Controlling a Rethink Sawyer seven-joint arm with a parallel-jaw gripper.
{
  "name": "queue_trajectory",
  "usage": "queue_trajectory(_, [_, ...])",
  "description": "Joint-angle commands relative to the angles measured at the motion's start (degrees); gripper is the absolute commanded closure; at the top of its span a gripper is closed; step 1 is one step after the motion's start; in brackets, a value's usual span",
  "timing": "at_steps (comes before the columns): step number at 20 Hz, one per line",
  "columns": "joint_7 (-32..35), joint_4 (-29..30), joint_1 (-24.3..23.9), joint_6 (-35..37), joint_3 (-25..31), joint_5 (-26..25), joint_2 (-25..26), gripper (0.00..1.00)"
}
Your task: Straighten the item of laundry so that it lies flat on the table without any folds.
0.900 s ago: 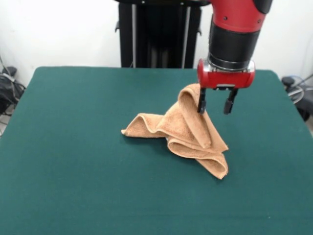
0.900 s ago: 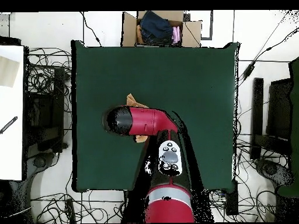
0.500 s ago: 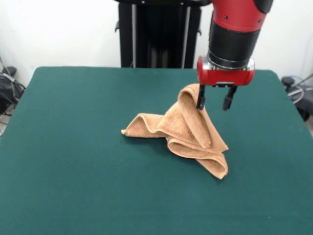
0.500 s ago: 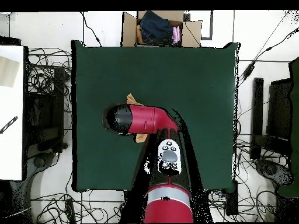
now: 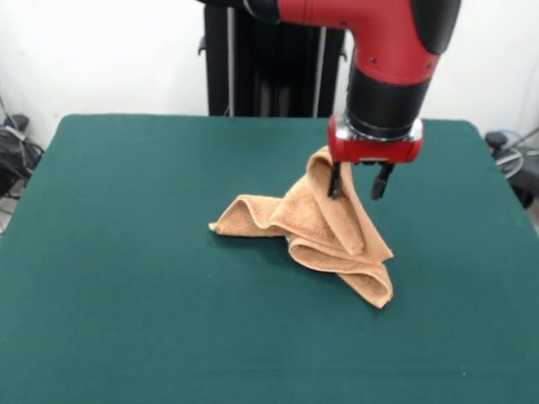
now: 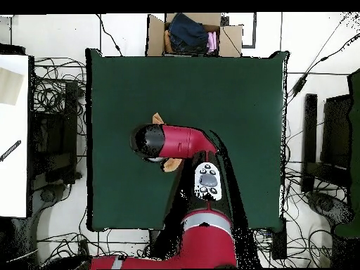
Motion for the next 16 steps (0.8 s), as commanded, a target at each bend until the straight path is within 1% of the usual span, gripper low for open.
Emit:
queue_trajectory(1, [7.36, 0.91, -2.46, -3.69, 1.93, -0.87, 4.30, 0.00])
queue_trajectory(8, [6.78, 0.93, -3.77, -5.06, 2.75, -1.20, 5.70, 0.00])
queue_trajectory(14, [7.13, 0.31, -3.05, -7.69, 2.33, -2.17, 7.87, 0.00])
queue_trajectory(16, [7.22, -0.91, -2.12, -6.53, 1.58, -2.25, 8.13, 0.00])
